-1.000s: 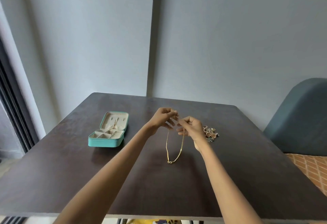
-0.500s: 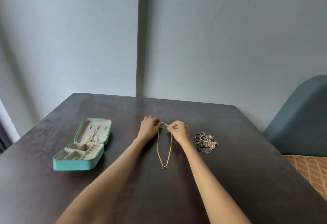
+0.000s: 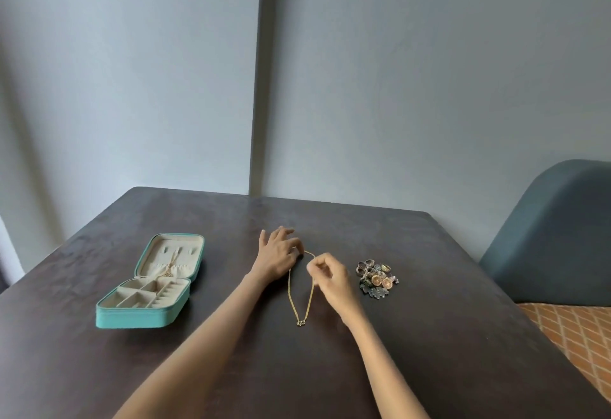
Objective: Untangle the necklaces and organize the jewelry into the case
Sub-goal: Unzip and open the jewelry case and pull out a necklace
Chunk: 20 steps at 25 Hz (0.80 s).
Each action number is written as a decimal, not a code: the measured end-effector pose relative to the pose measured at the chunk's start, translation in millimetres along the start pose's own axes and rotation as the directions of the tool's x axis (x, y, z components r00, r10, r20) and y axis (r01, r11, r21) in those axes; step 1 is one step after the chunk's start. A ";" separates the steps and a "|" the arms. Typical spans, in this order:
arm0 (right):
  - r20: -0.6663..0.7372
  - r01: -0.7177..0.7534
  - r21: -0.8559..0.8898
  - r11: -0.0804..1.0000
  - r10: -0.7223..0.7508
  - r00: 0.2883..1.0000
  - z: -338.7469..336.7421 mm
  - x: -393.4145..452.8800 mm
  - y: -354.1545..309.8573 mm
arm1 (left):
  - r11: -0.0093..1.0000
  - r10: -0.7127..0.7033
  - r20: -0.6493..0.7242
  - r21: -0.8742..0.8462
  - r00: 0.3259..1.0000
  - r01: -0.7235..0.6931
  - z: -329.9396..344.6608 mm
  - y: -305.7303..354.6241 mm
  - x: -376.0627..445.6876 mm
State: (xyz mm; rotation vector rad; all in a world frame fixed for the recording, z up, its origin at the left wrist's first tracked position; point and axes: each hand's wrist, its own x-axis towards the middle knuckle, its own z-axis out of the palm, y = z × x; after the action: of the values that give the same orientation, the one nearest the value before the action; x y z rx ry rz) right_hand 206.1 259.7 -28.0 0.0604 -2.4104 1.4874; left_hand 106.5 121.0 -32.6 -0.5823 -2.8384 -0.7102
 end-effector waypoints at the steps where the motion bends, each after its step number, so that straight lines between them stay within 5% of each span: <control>1: 0.096 -0.009 -0.010 1.000 0.010 0.995 -3.5 -9.3 -5.2 | 1.000 -0.009 0.027 0.012 1.000 0.009 0.2 0.8 1.5; 7: 0.290 0.157 -0.282 0.946 -0.072 0.954 -18.6 -36.1 -12.7 | 0.992 -0.118 0.123 -0.030 0.985 0.123 -4.9 2.6 7.5; 20: 0.293 0.204 -0.253 0.946 -0.126 0.948 -22.5 -27.2 -2.3 | 0.993 -0.115 0.144 0.025 0.983 0.113 -5.1 -0.9 27.9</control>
State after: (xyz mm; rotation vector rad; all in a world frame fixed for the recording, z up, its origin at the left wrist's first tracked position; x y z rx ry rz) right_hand 237.8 275.0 -24.3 0.4226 -2.7323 1.1114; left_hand 81.0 127.1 -21.8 -0.4907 -3.0301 -0.6886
